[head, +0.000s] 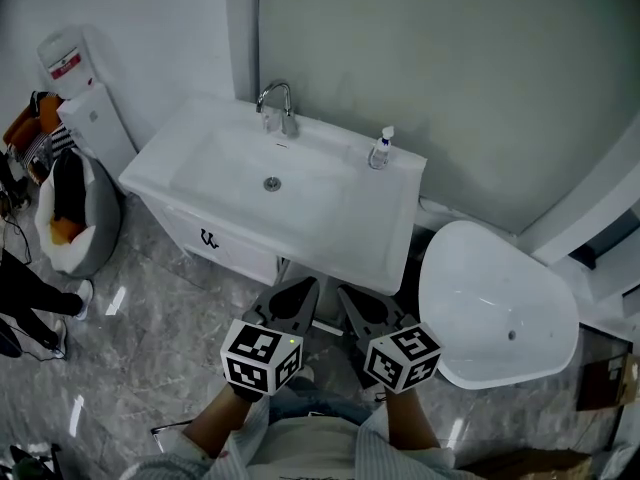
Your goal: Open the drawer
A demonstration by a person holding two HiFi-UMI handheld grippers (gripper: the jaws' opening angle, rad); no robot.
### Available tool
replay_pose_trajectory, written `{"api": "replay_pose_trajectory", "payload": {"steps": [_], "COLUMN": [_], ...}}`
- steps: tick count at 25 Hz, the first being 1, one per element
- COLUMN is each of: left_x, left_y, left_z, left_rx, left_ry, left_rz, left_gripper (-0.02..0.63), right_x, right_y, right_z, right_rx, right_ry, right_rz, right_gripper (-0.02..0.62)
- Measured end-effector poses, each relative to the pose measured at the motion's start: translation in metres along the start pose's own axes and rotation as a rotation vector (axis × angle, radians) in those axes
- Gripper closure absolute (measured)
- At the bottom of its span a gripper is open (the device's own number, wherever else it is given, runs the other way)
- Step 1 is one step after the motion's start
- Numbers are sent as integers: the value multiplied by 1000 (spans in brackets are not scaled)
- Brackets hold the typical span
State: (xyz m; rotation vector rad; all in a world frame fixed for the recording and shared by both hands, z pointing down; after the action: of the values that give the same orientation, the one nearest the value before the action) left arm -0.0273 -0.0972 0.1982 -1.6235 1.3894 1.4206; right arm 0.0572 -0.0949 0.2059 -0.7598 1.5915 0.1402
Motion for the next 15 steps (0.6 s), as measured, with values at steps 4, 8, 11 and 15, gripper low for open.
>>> {"api": "replay_pose_trajectory", "payload": {"steps": [4, 8, 11, 15], "left_x": [1, -3, -2, 1], "left_y": [-5, -8, -7, -4], "left_z": [1, 0, -1, -2], "left_rx": [-6, -10, -12, -6], "left_ry": [-9, -5, -7, -12], "left_rz": [-21, -42, -40, -39], "left_gripper": [591, 590, 591, 589], "right_x": [3, 3, 4, 4], "right_y": [-1, 0, -1, -1], "right_z": [4, 6, 5, 1], "right_rx": [5, 3, -2, 1], "right_ry": [-11, -23, -24, -16], "right_rz": [6, 7, 12, 15], "right_gripper": [591, 591, 591, 591]}}
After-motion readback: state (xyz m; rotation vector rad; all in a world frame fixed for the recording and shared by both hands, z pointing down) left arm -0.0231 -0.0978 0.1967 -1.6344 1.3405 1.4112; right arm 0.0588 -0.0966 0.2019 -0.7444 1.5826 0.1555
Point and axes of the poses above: the fingertips, and each gripper's own axes: z backward along the fingers, y to its left, x out of its top, the point moved 3 cm from there along z, backward along the fingers, and after that the axes turned 14 degrees about x, right-handed, at the moved point
